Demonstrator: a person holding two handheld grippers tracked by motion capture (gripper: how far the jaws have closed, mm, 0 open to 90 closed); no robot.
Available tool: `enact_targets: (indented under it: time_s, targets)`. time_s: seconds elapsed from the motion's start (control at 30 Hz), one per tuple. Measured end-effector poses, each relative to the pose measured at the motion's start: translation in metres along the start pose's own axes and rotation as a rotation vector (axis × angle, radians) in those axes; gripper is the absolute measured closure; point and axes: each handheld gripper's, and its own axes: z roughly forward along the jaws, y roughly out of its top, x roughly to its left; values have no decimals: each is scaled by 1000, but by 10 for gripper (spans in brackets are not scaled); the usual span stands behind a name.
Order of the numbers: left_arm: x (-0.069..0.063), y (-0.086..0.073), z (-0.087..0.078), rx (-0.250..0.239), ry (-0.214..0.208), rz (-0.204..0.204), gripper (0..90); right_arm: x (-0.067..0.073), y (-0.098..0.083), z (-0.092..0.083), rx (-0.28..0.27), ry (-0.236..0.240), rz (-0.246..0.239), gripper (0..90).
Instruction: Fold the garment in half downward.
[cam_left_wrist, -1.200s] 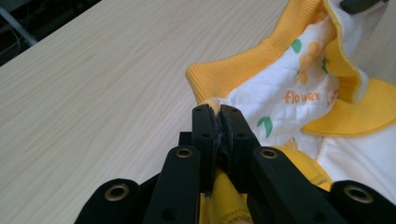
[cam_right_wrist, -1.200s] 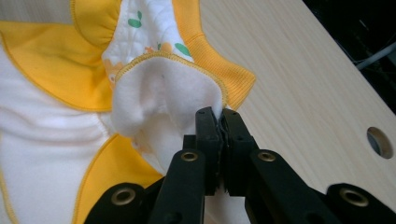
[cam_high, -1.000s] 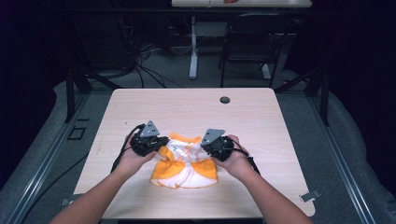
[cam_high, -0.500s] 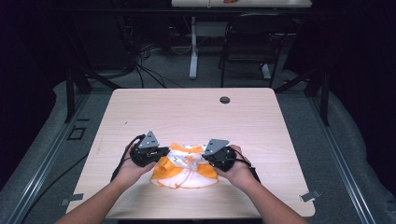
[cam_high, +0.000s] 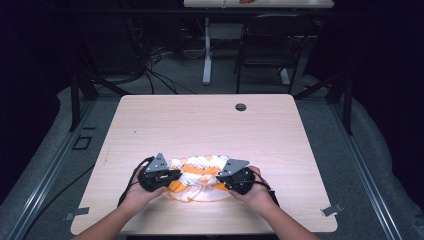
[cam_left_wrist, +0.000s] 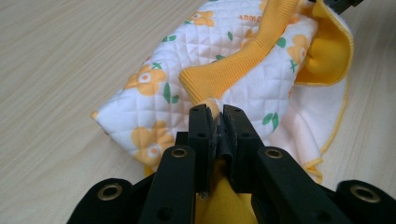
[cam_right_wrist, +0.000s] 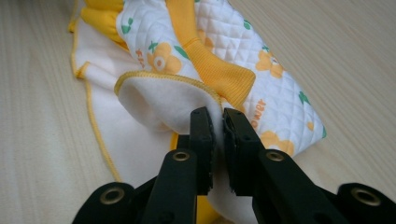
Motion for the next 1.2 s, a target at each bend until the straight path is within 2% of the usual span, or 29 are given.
enact_targets:
  time_s: [0.2, 0.37, 0.47, 0.53, 0.6, 0.67, 0.7, 0.8, 0.87, 1.0, 1.2]
  targets:
    - [1, 8, -14, -37, -11, -31, 738, 1, 4, -15, -51, 5, 31, 747]
    - [6, 18, -24, -60, -22, -61, 696, -4, 8, -27, -94, 11, 67, 699]
    - [8, 21, -25, -50, 9, -64, 678, -7, 9, -32, -107, 6, 85, 716]
    - [10, 21, -22, -36, 49, -73, 659, -11, 10, -32, -106, -2, 92, 774]
    - [13, 21, -16, -25, 45, -88, 682, -15, 11, -29, -93, -6, 97, 845]
    - [15, 22, -11, -10, 59, -89, 710, -20, 13, -22, -77, -10, 106, 875]
    - [16, 22, -8, -5, 51, -93, 753, -21, 13, -18, -74, -12, 118, 883]
    - [17, 22, -2, 0, 30, -119, 808, -25, 12, -5, -40, -18, 127, 895]
    - [14, 23, -1, 8, 18, -114, 833, -25, 11, 2, -26, -11, 134, 896]
    - [7, 25, -2, 15, -6, -90, 883, -21, 10, 11, -7, 20, 134, 895]
    - [-6, 18, -6, 28, -53, -67, 894, -3, 9, 6, -22, 71, 104, 895]
